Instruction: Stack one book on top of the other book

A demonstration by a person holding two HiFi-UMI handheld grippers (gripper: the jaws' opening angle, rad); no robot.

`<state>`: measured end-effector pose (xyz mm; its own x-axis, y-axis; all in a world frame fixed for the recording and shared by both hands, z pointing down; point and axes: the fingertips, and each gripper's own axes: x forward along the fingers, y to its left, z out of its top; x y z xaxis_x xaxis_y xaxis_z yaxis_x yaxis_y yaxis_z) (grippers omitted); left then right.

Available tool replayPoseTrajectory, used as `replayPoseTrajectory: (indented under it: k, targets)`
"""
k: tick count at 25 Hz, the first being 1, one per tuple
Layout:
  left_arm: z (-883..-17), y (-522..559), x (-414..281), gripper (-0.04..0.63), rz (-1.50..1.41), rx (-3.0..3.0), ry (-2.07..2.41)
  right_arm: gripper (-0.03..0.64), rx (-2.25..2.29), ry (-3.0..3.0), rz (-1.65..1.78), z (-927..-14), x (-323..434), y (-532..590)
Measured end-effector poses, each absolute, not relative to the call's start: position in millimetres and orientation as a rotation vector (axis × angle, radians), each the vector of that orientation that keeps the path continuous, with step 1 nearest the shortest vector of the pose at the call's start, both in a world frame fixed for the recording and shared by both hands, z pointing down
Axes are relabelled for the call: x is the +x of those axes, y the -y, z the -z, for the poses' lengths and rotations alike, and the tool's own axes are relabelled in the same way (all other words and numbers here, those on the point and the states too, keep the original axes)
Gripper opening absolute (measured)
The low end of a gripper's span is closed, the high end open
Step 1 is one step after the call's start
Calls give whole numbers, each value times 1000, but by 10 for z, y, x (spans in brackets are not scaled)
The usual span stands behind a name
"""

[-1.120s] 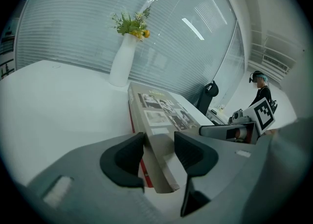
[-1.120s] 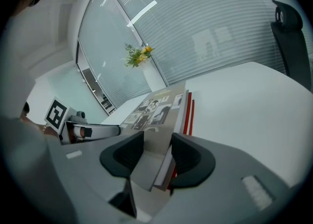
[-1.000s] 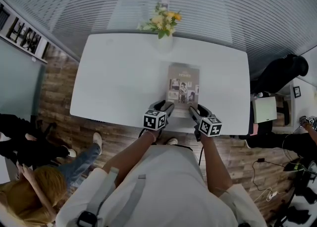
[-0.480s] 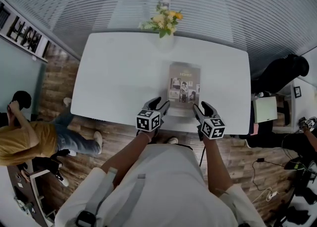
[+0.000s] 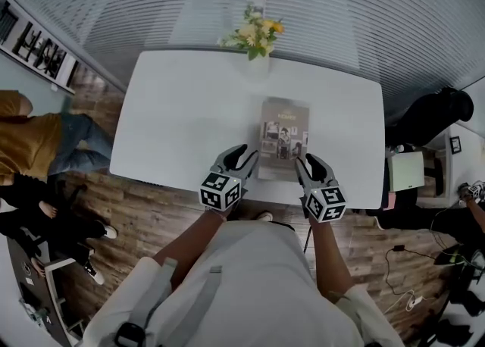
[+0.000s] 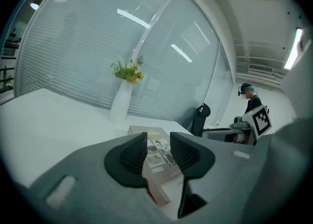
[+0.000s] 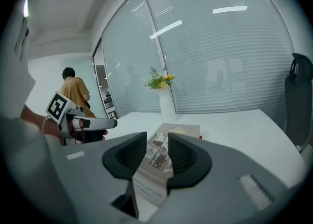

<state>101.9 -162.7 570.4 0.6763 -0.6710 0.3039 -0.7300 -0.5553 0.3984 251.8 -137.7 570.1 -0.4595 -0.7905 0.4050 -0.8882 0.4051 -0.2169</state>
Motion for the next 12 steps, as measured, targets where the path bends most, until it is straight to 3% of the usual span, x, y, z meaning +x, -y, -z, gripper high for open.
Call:
replayPoseTrajectory:
  k: [12]
  targets:
    - [-4923, 1669, 758, 104, -77, 2574, 1189, 97, 1456, 2455, -324, -4974, 2241, 1351]
